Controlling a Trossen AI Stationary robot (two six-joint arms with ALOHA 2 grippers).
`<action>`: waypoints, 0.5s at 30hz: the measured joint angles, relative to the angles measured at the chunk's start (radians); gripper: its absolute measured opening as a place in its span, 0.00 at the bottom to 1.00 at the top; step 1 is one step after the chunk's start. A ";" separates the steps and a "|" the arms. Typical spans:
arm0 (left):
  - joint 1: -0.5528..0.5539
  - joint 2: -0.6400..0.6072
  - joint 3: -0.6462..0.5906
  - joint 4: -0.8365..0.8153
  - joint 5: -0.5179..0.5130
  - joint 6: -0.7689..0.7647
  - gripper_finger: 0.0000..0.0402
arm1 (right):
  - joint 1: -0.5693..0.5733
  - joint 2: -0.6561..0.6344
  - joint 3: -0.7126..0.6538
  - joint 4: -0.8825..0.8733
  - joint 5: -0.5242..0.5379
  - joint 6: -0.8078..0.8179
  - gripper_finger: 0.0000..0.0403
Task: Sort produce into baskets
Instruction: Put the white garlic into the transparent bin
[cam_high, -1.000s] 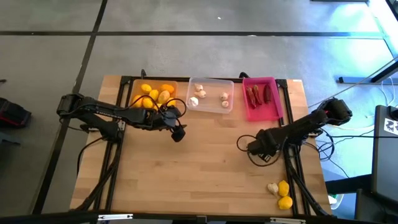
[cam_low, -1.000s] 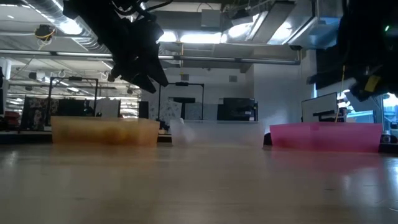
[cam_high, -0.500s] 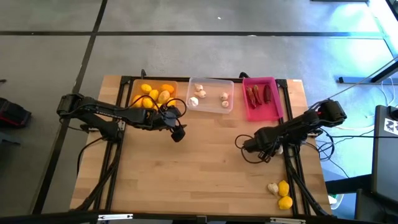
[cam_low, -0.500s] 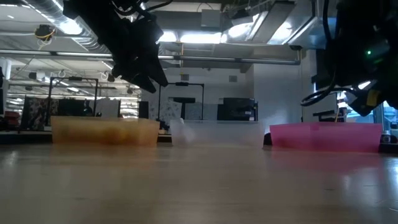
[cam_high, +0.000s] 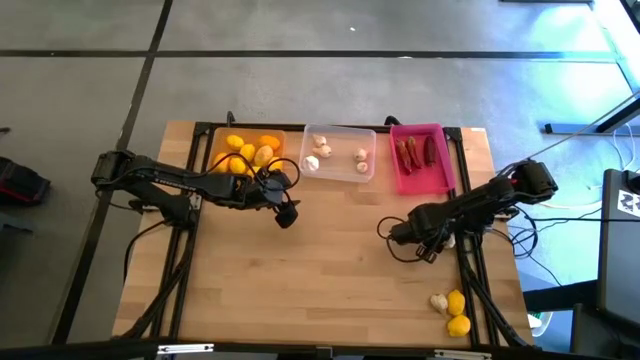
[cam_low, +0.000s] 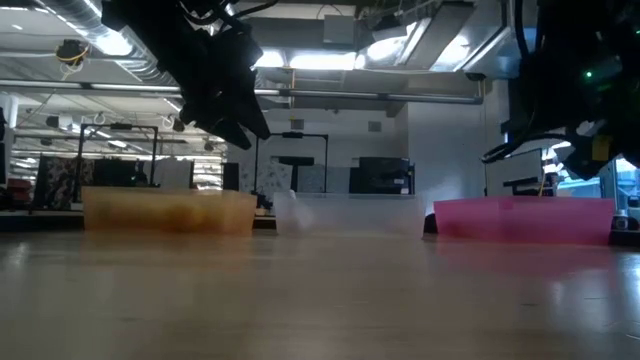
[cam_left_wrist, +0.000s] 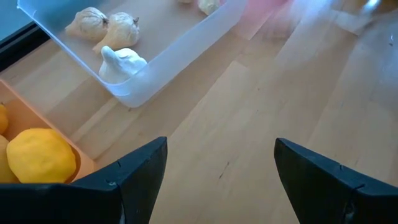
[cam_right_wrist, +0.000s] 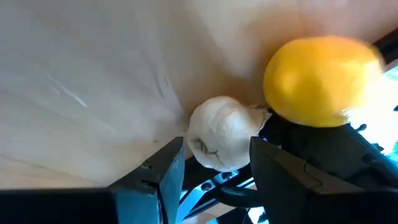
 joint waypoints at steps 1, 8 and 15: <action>0.000 0.000 0.000 0.000 0.000 0.003 0.73 | 0.000 0.000 -0.008 0.005 -0.013 0.000 0.44; 0.000 0.000 0.000 0.004 -0.004 0.007 0.73 | 0.000 0.047 -0.029 0.016 -0.050 -0.016 0.44; 0.000 0.000 0.000 0.022 -0.007 0.014 0.73 | -0.001 0.086 -0.027 0.016 -0.067 -0.052 0.44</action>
